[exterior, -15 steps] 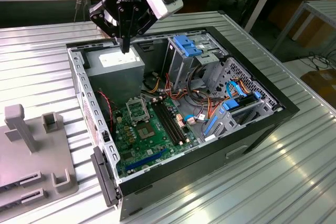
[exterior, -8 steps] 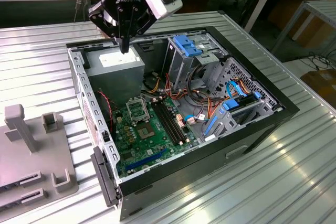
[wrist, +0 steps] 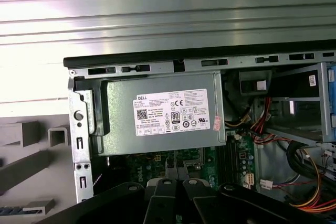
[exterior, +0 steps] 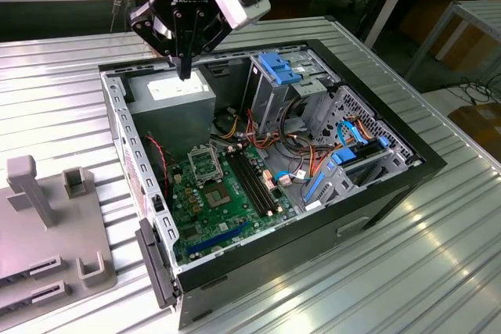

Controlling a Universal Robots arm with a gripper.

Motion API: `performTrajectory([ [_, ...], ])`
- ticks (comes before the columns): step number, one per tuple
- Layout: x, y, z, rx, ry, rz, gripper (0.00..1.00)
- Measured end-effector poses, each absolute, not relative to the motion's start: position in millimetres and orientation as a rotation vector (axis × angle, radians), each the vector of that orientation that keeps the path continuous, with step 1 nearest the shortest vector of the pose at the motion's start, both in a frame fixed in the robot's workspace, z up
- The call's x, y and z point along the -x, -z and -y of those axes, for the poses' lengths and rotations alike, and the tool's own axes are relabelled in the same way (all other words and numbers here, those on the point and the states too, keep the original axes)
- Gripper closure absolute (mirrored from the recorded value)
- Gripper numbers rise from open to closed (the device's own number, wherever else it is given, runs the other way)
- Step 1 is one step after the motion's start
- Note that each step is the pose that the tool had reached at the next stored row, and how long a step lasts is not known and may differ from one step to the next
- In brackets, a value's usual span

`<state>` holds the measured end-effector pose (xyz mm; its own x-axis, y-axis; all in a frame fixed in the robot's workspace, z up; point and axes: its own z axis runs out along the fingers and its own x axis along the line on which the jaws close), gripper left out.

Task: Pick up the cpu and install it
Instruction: 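Reach for the cpu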

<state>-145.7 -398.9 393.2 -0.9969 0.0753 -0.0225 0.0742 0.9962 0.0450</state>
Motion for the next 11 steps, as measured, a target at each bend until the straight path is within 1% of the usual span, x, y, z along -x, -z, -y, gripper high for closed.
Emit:
performTrajectory([
  [11,148.1,-393.2,398.9,-0.117,-0.069,-3.114,0.89],
])
